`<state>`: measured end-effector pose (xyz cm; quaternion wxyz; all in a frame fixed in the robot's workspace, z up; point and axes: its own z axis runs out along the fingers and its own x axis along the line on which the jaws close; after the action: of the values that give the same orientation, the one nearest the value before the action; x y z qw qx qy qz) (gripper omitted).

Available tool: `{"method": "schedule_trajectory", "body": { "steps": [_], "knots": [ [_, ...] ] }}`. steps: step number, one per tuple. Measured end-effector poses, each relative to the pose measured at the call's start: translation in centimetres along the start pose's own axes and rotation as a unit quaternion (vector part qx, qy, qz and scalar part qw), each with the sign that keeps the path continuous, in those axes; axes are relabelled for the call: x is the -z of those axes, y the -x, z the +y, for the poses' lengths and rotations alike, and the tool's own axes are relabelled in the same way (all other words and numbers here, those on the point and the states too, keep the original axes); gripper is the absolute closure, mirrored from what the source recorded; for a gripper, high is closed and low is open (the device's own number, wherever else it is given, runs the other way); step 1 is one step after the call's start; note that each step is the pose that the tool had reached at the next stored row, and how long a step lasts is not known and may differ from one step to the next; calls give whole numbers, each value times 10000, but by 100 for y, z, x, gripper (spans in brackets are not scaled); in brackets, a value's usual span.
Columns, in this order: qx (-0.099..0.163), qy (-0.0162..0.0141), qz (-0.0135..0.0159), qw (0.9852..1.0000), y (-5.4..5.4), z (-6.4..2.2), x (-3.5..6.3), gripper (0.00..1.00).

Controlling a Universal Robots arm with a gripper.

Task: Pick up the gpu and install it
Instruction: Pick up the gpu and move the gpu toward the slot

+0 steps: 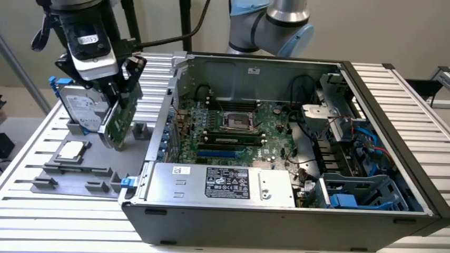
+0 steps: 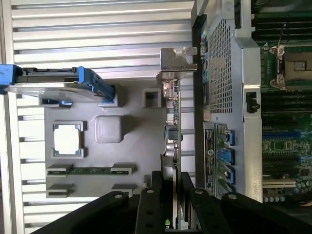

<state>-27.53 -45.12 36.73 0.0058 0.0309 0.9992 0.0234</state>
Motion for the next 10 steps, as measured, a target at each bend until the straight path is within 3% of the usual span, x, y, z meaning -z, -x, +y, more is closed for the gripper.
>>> {"method": "schedule_trajectory", "body": {
  "steps": [10],
  "knots": [
    [-1,-3,38,10000,401,45,449,73]
  ]
}}
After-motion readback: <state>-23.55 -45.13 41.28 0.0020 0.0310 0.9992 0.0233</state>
